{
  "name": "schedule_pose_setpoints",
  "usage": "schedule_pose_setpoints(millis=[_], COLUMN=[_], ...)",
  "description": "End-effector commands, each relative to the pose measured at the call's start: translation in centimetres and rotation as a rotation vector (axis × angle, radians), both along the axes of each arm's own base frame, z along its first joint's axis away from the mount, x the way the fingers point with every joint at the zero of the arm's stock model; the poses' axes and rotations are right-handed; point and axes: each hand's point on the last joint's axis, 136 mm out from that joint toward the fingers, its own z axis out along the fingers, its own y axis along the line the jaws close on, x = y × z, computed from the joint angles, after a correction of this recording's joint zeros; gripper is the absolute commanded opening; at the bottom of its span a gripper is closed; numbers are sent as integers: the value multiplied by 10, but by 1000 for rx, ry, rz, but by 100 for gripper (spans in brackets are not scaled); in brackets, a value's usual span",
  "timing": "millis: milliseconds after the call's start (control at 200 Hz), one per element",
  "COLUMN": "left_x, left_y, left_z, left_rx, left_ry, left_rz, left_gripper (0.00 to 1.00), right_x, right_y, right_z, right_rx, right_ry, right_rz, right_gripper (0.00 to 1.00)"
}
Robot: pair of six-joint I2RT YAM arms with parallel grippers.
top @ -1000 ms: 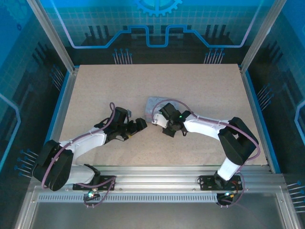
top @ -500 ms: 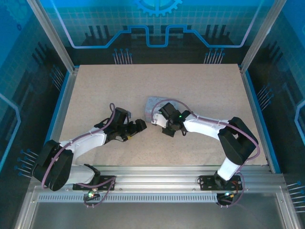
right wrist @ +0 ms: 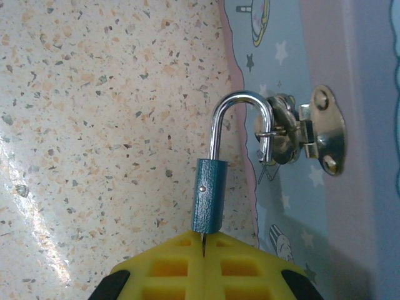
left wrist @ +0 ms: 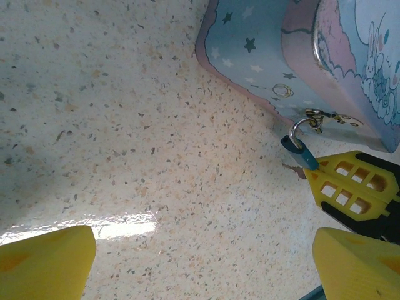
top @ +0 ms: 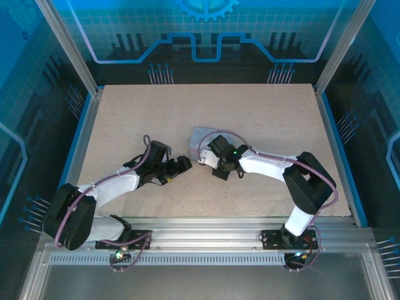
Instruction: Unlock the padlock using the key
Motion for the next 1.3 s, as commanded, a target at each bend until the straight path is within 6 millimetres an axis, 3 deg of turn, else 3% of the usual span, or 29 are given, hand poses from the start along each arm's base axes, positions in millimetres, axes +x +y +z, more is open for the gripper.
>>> schedule_pose_setpoints(millis=[0, 205, 790, 1166, 1296], left_x=[-2, -3, -3, -4, -4], left_y=[5, 7, 9, 11, 11], left_z=[3, 4, 3, 2, 4], left_rx=[1, 1, -6, -6, -4], left_ry=[-2, -6, -2, 2, -5], left_rz=[5, 13, 19, 25, 25], left_gripper=[91, 91, 91, 91, 92], right_x=[3, 3, -6, 4, 3], right_y=[17, 24, 14, 40, 41], right_z=[8, 10, -3, 10, 13], right_rx=[20, 21, -2, 39, 40], right_ry=[-23, -29, 4, -26, -35], right_rz=[57, 90, 67, 156, 162], right_gripper=[0, 0, 0, 0, 0])
